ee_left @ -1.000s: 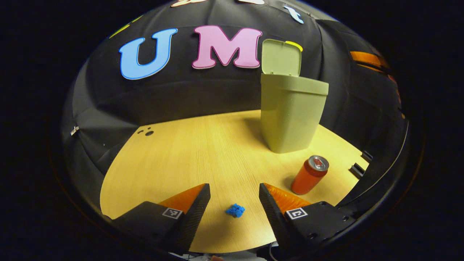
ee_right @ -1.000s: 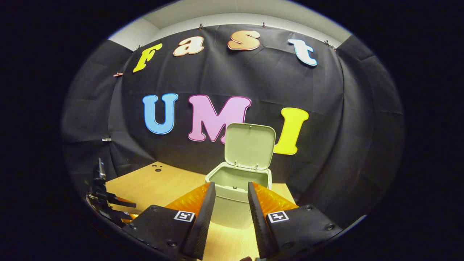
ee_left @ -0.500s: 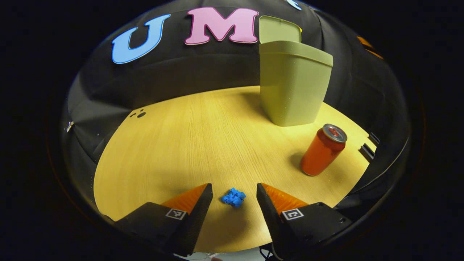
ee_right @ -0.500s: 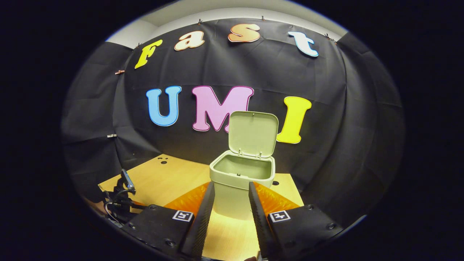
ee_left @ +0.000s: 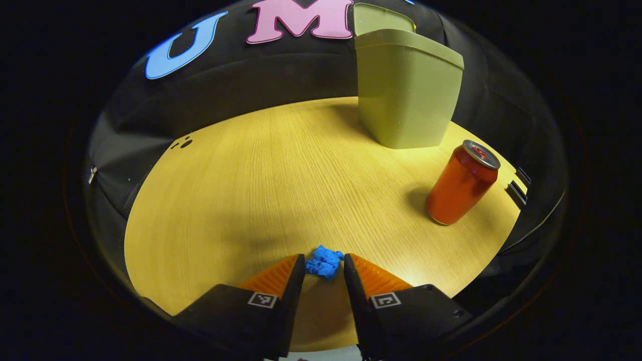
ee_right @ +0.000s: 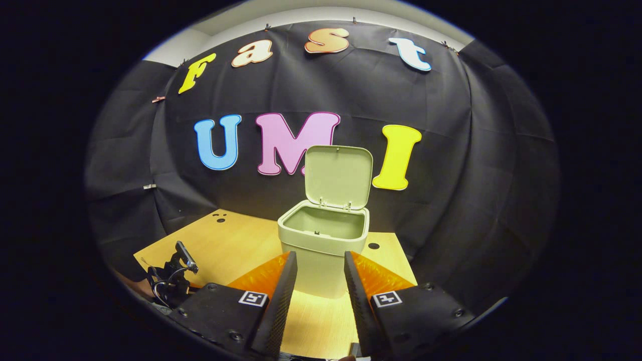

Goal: Press the lid of the desktop garbage bin to open it, pick up the crumpled paper on the desktop and throw it into the bin, then pick up the pop can on the desktop and drop it into the bin, and finally close the garbage bin lid.

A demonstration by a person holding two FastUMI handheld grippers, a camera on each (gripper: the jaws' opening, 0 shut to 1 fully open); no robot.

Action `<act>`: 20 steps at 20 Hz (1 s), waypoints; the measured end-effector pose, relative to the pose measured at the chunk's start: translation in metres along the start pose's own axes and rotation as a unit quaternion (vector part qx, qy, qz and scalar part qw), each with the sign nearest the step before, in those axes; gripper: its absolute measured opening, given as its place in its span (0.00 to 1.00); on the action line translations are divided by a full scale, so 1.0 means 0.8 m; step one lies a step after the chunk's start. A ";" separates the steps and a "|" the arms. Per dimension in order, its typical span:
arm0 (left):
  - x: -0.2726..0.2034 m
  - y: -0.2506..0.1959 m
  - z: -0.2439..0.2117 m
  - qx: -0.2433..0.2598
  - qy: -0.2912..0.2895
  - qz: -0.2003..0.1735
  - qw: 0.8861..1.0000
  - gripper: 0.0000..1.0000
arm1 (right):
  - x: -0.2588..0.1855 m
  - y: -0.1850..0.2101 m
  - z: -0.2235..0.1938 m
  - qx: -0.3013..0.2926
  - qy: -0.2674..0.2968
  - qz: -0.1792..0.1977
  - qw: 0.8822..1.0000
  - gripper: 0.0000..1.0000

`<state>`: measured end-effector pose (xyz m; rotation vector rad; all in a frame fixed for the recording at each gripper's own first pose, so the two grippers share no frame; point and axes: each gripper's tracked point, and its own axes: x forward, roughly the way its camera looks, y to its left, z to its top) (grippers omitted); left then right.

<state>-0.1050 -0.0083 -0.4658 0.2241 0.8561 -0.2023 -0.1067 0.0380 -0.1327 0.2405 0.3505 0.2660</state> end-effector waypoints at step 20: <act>-0.124 0.007 0.237 -0.061 -0.200 -0.039 0.977 0.36 | 0.019 0.012 -0.034 0.017 0.029 0.031 0.999 0.61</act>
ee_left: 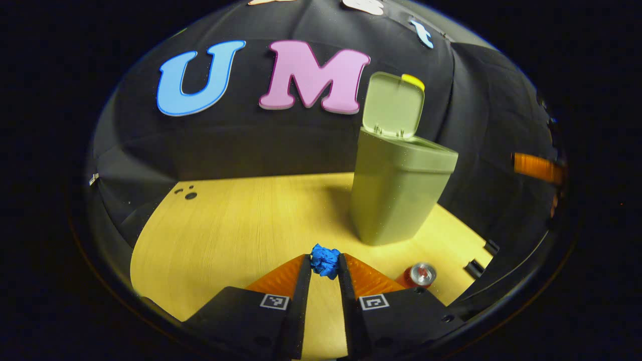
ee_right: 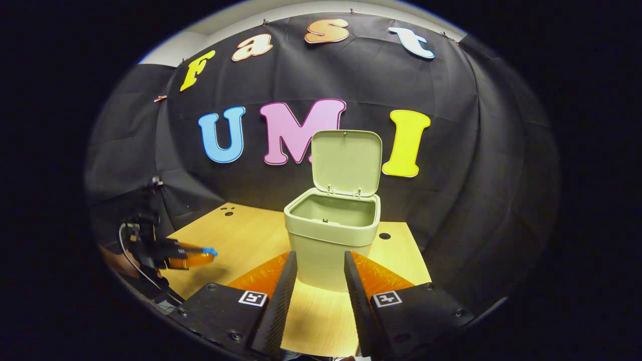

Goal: Press the lid of the desktop garbage bin to open it, pick up the crumpled paper on the desktop and throw it into the bin, then pick up the pop can on the desktop and drop it into the bin, and finally close the garbage bin lid.

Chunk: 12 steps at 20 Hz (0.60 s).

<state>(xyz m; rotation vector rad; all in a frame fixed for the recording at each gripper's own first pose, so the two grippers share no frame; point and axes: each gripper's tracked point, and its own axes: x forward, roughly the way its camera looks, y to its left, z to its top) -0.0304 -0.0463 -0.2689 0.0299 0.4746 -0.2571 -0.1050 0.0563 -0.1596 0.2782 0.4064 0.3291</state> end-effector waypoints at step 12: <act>0.047 -0.095 0.222 0.036 -0.140 -0.089 0.986 0.36 | -0.010 -0.018 -0.012 0.042 -0.004 -0.019 0.999 0.60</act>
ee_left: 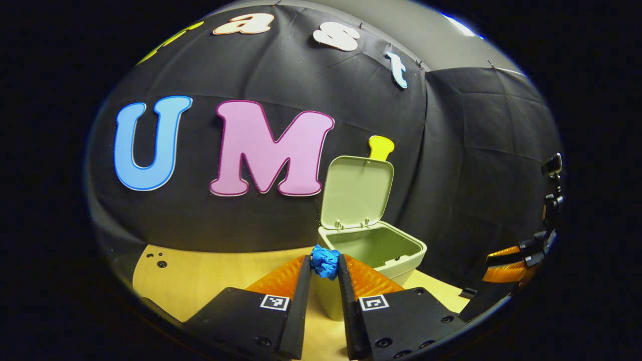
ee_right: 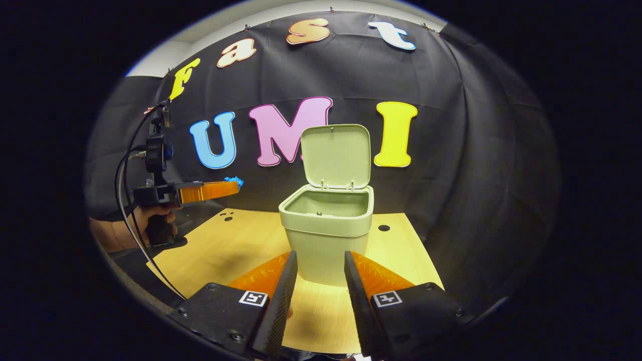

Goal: Press the lid of the desktop garbage bin to open it, pick up the crumpled paper on the desktop and throw it into the bin, then pick up the pop can on the desktop and drop it into the bin, and finally close the garbage bin lid.

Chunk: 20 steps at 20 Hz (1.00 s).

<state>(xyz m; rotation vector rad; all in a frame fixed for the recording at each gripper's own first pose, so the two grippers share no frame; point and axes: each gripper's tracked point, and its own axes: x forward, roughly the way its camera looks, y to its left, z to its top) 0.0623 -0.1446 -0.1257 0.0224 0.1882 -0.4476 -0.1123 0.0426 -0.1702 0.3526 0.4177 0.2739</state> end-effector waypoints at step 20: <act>0.157 -0.074 -0.032 0.061 0.060 -0.065 0.994 0.46 | 0.010 -0.078 -0.006 0.023 -0.002 -0.078 0.997 0.60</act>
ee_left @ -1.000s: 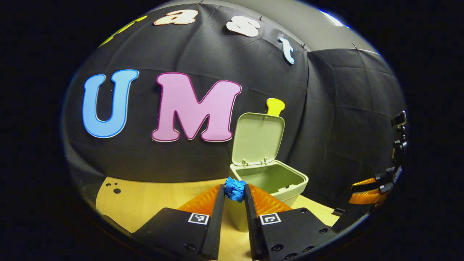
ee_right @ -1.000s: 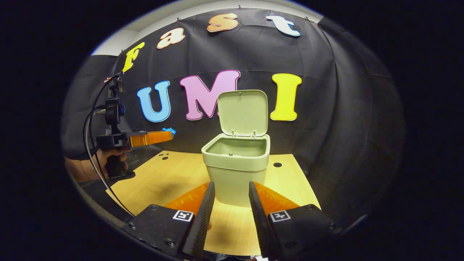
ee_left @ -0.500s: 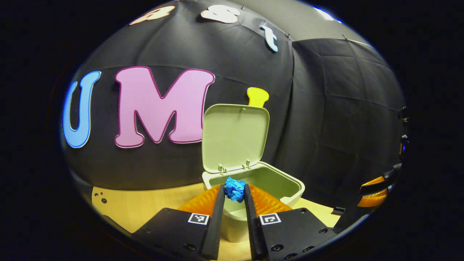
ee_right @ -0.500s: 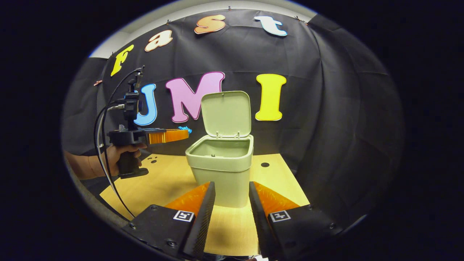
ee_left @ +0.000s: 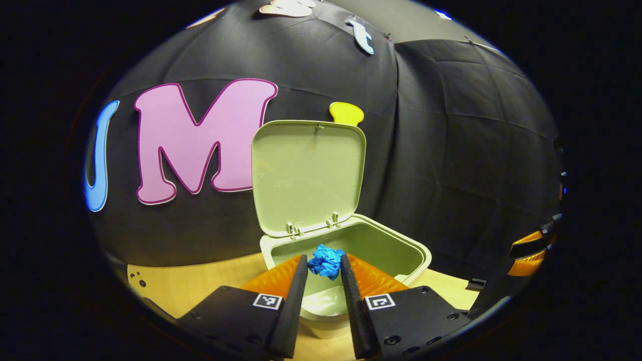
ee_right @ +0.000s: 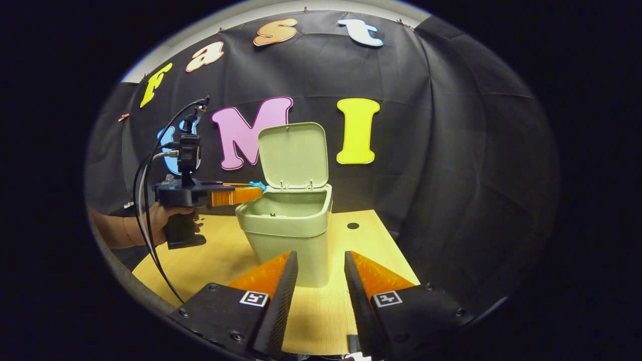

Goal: Press the lid of the desktop garbage bin to open it, pick up the crumpled paper on the desktop and throw it into the bin, then pick up the pop can on the desktop and drop it into the bin, and finally close the garbage bin lid.

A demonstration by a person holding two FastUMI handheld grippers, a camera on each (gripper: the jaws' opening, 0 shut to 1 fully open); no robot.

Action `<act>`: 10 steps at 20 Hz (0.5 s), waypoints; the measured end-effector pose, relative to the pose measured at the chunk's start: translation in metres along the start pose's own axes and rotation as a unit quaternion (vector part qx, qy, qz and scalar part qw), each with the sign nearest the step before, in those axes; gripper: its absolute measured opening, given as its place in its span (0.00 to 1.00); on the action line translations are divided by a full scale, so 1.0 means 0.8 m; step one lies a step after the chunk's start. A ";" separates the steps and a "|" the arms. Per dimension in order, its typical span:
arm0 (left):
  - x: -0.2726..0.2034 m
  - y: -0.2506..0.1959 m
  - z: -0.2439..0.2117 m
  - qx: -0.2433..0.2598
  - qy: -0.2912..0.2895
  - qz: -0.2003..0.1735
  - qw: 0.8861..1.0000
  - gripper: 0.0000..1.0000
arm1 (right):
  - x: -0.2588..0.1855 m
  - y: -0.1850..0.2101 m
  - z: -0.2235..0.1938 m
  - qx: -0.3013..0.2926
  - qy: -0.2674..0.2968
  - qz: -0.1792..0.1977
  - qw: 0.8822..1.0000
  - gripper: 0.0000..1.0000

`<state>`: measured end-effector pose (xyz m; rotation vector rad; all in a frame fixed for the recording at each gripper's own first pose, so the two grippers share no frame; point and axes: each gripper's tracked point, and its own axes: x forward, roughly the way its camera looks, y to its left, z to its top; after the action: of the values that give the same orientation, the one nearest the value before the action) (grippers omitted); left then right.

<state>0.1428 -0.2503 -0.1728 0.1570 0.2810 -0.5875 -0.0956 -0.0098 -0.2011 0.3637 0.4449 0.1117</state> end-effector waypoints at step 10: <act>-0.041 0.030 0.020 -0.016 -0.041 0.045 0.998 0.93 | 0.000 0.039 -0.007 -0.012 0.009 0.040 0.999 0.76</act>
<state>0.1335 -0.2171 -0.1463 0.1139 0.2020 -0.4982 -0.0991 0.0207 -0.1939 0.3566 0.4459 0.1989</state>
